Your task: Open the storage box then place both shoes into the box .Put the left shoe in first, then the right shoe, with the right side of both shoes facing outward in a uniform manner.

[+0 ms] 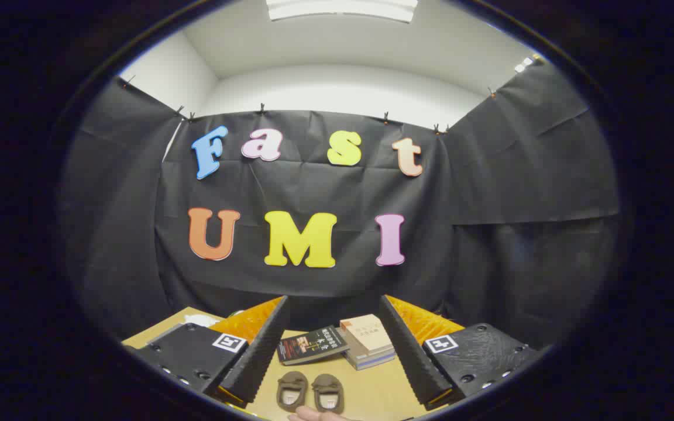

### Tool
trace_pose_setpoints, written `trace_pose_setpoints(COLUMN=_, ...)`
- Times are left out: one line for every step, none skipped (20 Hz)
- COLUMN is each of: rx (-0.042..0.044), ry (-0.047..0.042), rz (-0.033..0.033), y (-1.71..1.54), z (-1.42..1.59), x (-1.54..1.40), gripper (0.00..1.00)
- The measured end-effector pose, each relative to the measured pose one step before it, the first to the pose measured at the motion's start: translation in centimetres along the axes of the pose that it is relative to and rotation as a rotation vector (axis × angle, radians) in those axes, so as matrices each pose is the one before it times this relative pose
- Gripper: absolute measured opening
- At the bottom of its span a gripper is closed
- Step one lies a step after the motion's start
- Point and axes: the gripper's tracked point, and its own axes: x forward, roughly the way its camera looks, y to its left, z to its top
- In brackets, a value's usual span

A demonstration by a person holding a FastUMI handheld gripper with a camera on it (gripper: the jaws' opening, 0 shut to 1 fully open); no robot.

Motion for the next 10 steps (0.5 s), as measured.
trace_pose_setpoints(rx=0.00452, ry=0.00386, rz=-0.00296, y=-0.488, z=-0.077, x=0.263, gripper=0.95)
trace_pose_setpoints(rx=0.00328, ry=0.00715, rz=0.0001, y=-0.328, z=-0.224, x=0.252, gripper=0.95)
trace_pose_setpoints(rx=0.00171, ry=0.00238, rz=0.0045, y=-0.041, z=-0.241, x=0.032, gripper=0.95)
trace_pose_setpoints(rx=-0.00032, ry=-0.00157, rz=0.00006, y=-0.243, z=-0.092, x=0.191, gripper=0.95)
trace_pose_setpoints(rx=-0.00262, ry=0.00195, rz=-0.00231, y=-0.322, z=-0.376, x=0.231, gripper=0.95)
trace_pose_setpoints(rx=-0.00156, ry=0.00723, rz=-0.00188, y=-0.133, z=-0.343, x=0.296, gripper=0.95)
trace_pose_setpoints(rx=0.00029, ry=0.01113, rz=0.00232, y=0.043, z=-0.56, x=0.241, gripper=0.95)
trace_pose_setpoints(rx=0.00174, ry=0.00593, rz=0.00641, y=0.132, z=-0.252, x=0.206, gripper=0.95)
trace_pose_setpoints(rx=-0.00335, ry=0.00148, rz=0.00726, y=0.208, z=-0.234, x=0.373, gripper=0.95)
trace_pose_setpoints(rx=-0.01015, ry=-0.00066, rz=0.00879, y=0.202, z=-0.088, x=0.295, gripper=0.95)
